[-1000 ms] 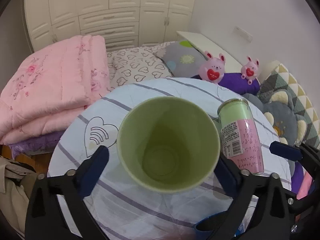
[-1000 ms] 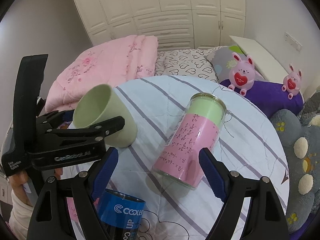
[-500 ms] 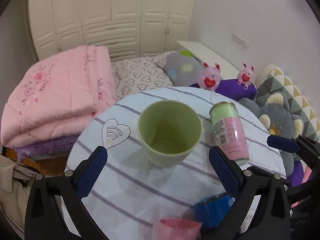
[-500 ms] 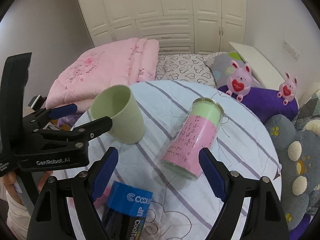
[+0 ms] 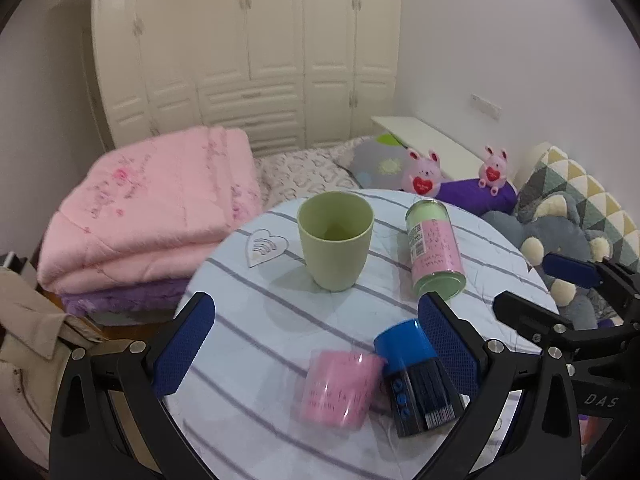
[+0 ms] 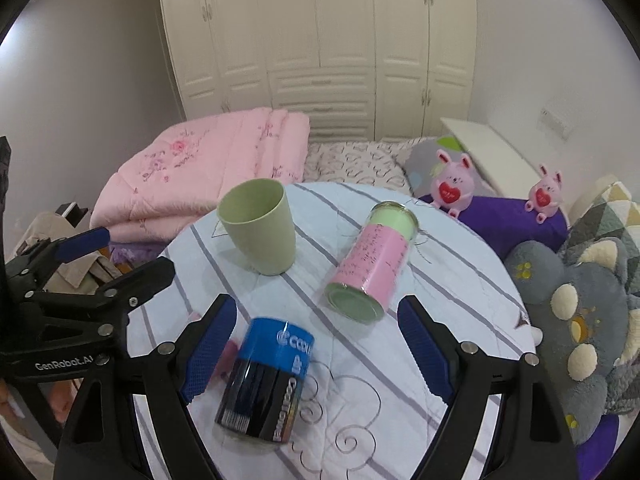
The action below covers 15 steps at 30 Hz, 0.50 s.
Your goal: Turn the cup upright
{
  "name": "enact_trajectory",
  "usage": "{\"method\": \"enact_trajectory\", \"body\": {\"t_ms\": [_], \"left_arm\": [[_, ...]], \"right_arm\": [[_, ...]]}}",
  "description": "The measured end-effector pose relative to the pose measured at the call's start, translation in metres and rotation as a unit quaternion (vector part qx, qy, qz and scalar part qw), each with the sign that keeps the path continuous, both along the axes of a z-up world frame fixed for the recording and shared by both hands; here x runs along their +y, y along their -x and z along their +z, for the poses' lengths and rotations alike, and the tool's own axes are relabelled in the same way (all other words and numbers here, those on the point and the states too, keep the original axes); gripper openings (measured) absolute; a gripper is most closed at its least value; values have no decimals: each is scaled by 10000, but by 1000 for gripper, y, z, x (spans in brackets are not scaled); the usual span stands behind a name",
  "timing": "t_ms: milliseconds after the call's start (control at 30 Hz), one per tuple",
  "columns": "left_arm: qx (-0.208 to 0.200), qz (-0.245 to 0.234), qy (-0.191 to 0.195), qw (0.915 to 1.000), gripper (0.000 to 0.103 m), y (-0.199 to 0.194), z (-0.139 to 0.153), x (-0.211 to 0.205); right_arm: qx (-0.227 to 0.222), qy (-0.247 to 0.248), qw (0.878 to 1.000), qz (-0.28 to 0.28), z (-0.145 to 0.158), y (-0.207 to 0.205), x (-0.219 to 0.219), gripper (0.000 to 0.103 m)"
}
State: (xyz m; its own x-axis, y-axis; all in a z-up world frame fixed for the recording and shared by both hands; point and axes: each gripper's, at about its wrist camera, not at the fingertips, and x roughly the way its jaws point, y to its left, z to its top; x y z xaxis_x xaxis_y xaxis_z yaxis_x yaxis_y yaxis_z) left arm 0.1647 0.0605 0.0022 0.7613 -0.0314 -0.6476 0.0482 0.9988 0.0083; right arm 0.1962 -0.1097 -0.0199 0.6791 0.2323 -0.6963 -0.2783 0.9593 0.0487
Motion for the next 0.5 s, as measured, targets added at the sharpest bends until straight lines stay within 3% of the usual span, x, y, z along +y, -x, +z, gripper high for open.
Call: {"method": "enact_trajectory", "body": {"t_ms": [167,333,500], "left_arm": [[-334,129,-213,9991,103,38,8,-11],[-415,166,98,9990,103,64,9,-15],[-439,161,243,9986,103,85,9,-25]], "right_arm": [[-488,44,9988,-64,8,36,-8,84],[-963,204,9949,-239,11,70,-15,84],[-1148,29,9929,-297,8,91,-29,84]]}}
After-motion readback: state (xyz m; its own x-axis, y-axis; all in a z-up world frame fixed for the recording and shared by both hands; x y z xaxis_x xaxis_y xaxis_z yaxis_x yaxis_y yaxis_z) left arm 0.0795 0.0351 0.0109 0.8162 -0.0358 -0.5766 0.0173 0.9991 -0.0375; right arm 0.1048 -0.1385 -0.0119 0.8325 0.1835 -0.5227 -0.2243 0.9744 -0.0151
